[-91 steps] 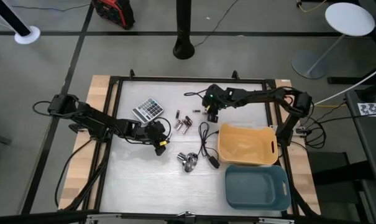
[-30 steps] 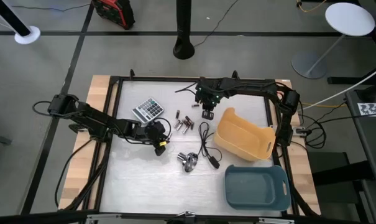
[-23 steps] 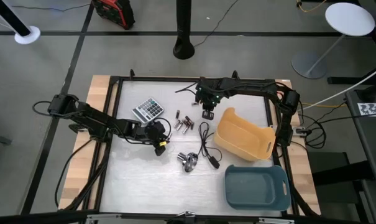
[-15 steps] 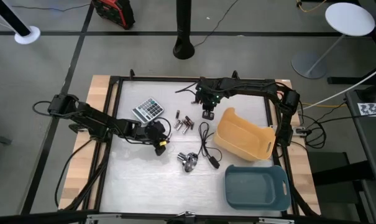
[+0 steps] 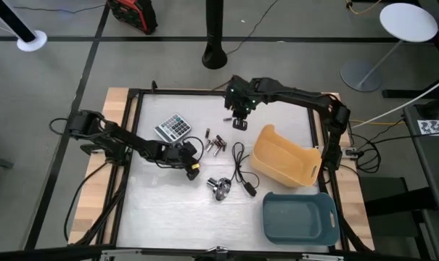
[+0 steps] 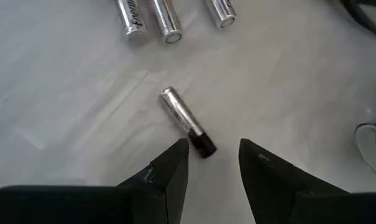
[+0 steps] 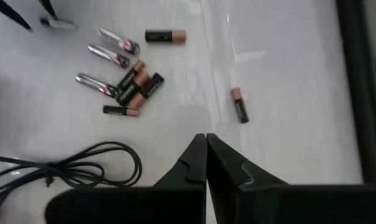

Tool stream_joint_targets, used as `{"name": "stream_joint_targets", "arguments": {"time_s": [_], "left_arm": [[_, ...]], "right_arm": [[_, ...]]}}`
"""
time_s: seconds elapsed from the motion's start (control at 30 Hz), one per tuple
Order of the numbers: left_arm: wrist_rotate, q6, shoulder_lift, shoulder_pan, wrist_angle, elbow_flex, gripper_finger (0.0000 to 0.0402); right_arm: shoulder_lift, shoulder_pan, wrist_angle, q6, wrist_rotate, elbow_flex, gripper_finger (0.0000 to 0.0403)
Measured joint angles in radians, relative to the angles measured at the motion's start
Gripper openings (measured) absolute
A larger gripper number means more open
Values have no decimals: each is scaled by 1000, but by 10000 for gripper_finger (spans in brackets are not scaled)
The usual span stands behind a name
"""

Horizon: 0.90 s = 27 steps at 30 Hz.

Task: Sort batteries
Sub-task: Put the white battery into the blue bin

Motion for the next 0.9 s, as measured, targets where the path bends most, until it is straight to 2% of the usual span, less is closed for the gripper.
{"name": "stream_joint_targets", "arguments": {"time_s": [0.23,0.47,0.9], "left_arm": [[-14,28,85,20,-44,82,134],[-52,29,141,19,-214,177,129],[-85,132,147,21,-372,253,32]], "right_arm": [[-1,6,-109,0,0,108,5],[-1,23,-226,0,34,167,5],[-3,27,-408,0,61,236,5]]}}
